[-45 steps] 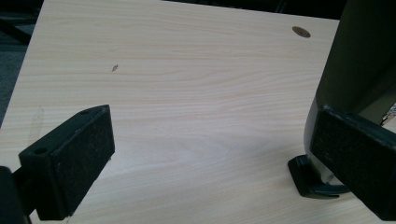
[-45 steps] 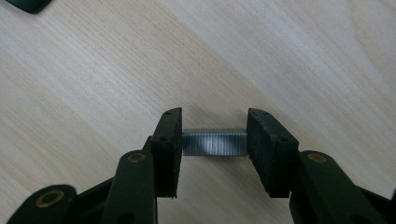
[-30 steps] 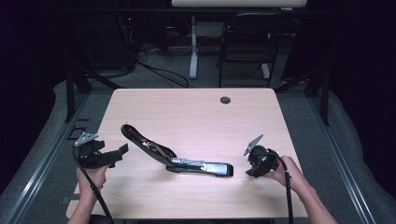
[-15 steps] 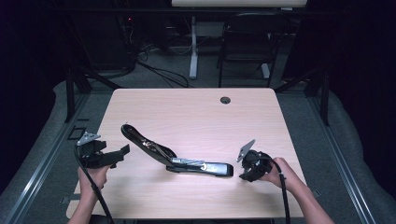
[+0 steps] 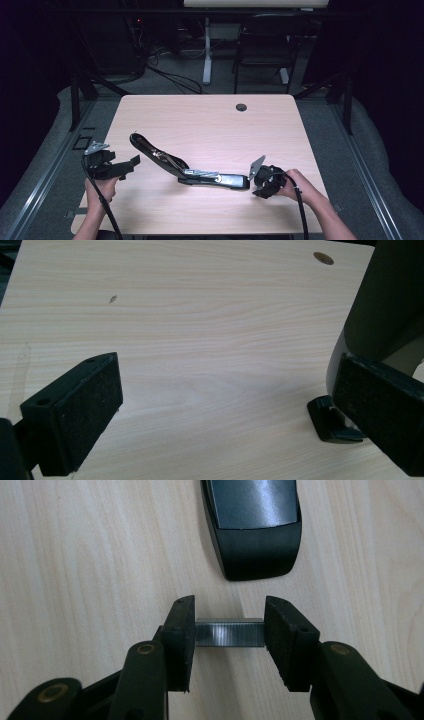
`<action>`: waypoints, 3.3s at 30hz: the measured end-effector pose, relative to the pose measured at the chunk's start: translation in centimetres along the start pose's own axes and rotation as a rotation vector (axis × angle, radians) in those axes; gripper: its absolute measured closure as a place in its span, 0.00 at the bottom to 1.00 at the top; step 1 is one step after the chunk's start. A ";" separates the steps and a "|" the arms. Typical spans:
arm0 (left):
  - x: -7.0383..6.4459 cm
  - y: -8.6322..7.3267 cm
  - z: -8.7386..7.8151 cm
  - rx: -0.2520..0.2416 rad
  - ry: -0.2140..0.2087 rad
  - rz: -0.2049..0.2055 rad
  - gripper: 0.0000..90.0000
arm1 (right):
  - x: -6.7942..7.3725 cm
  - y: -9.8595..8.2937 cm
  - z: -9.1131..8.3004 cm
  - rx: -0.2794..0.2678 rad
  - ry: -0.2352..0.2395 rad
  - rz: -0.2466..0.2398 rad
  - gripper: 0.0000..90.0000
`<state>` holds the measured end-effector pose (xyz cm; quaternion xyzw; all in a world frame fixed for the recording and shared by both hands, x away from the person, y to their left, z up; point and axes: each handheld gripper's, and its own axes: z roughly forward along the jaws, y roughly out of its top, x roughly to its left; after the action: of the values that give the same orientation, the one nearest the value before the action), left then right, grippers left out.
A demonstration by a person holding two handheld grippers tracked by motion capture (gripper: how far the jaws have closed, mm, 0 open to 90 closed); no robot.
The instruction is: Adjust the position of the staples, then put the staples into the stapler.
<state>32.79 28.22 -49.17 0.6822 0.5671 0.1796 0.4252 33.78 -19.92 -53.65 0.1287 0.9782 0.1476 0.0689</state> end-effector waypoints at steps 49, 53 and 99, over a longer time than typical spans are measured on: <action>-2.7 1.1 -2.0 -0.105 0.000 0.058 0.00 | -2.2 -1.1 -0.9 -0.050 -0.058 0.620 0.25; -3.0 1.3 -1.9 -0.107 -0.002 0.072 0.00 | -2.2 -0.9 -0.6 -0.040 -0.063 0.634 0.26; -2.6 1.0 -1.2 -0.065 -0.001 0.076 0.00 | -1.8 -0.9 0.4 0.110 -0.078 0.635 0.56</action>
<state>31.78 26.31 -47.04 0.6893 0.5343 0.2136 0.4402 35.34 -21.09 -54.10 0.4364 0.8924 0.1037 0.0499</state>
